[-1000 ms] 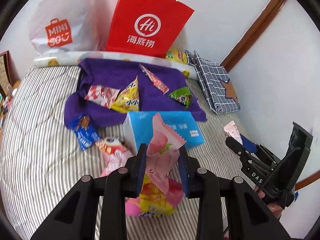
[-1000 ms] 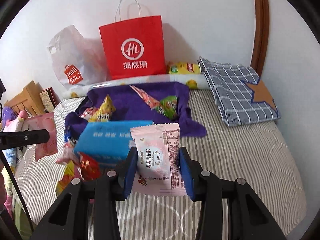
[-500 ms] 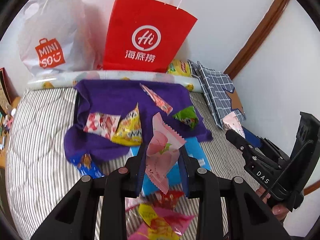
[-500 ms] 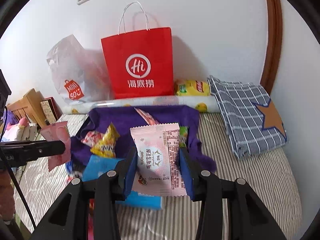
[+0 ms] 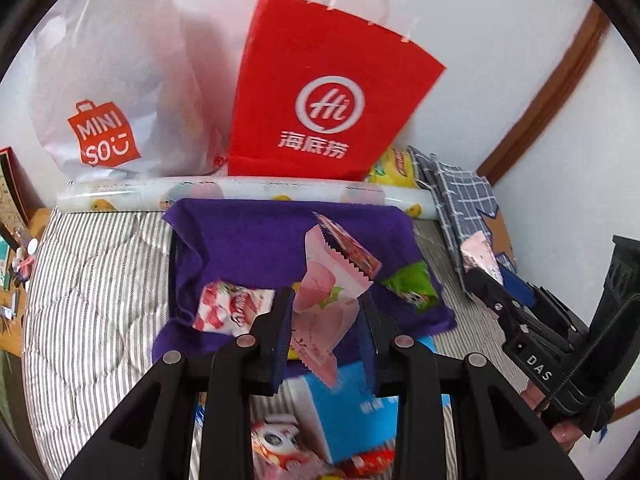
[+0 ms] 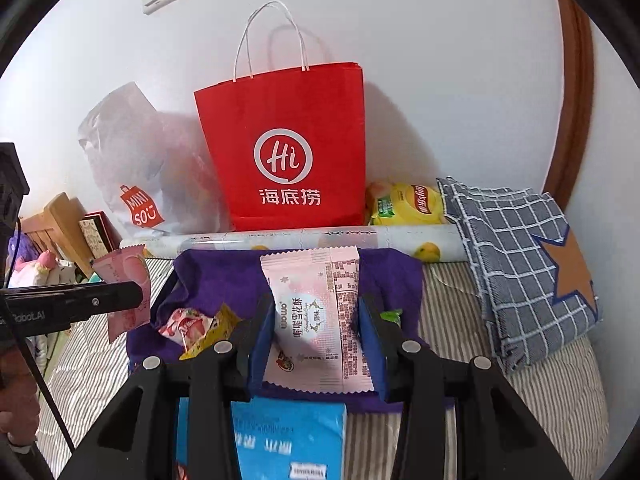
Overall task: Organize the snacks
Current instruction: 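Carry both held packets over the purple towel, then lower both packets onto the purple towel and open both tools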
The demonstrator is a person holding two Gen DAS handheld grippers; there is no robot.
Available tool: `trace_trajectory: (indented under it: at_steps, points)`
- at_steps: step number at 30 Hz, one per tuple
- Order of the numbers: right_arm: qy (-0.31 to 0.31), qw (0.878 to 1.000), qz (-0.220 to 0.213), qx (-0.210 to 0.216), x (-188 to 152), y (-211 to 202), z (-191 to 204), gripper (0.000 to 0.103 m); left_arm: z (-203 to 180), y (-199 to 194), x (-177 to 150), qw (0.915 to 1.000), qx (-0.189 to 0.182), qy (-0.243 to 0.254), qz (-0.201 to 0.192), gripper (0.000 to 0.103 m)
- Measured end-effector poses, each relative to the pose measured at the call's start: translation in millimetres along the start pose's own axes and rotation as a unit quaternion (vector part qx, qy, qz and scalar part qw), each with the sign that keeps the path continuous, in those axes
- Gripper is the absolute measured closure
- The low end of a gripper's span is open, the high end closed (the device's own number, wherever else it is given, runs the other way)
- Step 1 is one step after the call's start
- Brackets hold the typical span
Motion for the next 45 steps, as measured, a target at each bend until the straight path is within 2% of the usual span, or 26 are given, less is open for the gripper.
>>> trace_trajectory:
  at_steps: [10, 22, 34, 36, 41, 43, 45]
  points:
    - [0.011, 0.999, 0.046, 0.013, -31.1, 53.3, -2.8, 0.064, 41.4, 41.2, -9.1, 0.9988, 0.035, -0.017, 0.029, 0.073]
    - [-0.004, 0.996, 0.084, 0.016, -61.3, 81.2, -4.1, 0.063, 38.3, 77.5, -30.4, 0.9971, 0.039, 0.006, 0.065, 0.073]
    - [-0.009, 0.995, 0.098, 0.017, -68.8, 86.3, -2.0, 0.062, 38.0, 80.9, -39.1, 0.9967, 0.036, 0.004, 0.073, 0.073]
    - [-0.005, 0.995, 0.097, 0.015, -68.4, 85.8, -3.5, 0.062, 37.9, 80.3, -40.1, 0.9966, 0.033, 0.002, 0.075, 0.071]
    - [-0.003, 0.996, 0.091, 0.018, -66.6, 79.5, -3.0, 0.059, 34.3, 74.1, -44.0, 0.9965, 0.032, 0.004, 0.077, 0.045]
    - [0.000, 0.996, 0.090, 0.019, -65.0, 75.0, -2.0, 0.050, 32.2, 69.2, -45.3, 0.9966, 0.033, 0.008, 0.076, 0.045]
    - [0.002, 0.996, 0.088, 0.021, -62.7, 67.6, 0.3, 0.045, 30.6, 62.8, -46.2, 0.9965, 0.034, 0.009, 0.075, 0.043]
Point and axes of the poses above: each gripper's, at about its wrist camera, not at the fingertips, and y roughly the way its jaws point, z to its left, x to its top, the point moved 9 cm from there along y, roughly the way its jaws point, and after that the axes turned 13 degrees about -z, right-handed, at the moved point
